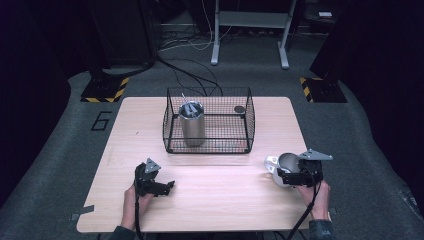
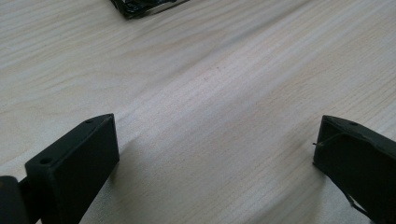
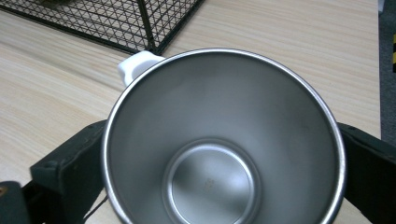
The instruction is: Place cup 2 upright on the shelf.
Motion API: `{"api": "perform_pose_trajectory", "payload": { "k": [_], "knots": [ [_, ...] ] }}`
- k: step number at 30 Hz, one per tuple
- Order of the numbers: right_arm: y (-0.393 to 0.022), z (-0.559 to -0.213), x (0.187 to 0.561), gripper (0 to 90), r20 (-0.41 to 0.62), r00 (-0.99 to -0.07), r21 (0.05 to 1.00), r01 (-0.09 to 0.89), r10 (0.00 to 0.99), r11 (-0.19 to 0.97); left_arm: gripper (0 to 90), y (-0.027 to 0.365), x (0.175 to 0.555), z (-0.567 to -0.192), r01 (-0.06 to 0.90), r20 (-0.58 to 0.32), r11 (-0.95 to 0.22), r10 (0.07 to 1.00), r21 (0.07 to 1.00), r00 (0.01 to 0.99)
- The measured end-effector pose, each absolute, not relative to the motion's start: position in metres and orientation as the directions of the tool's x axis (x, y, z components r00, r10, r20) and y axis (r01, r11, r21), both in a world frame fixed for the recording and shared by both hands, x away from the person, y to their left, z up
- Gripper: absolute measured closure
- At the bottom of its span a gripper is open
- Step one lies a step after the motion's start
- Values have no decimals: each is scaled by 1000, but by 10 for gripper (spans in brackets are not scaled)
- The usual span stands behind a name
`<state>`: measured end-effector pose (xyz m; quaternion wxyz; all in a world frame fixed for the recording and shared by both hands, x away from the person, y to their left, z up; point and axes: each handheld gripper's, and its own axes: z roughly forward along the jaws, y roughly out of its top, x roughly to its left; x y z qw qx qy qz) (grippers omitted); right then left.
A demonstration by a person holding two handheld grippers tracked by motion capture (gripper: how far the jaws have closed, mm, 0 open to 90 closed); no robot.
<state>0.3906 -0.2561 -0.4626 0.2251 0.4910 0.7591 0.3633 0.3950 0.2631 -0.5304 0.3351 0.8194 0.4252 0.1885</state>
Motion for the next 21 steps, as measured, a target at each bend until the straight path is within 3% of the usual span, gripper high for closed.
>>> {"api": "perform_pose_trajectory", "payload": {
  "k": [4, 21],
  "knots": [
    [-255, -463, 392, 48, 17, -415, 768, 588, 910, 254, 0, 263, 395, -531, 567, 25, -413, 823, 713, 568],
    [-255, -461, 391, 60, 42, -423, 779, 581, 905, 236, 0, 263, 395, -531, 566, 27, -415, 822, 712, 568]
  ]
}}
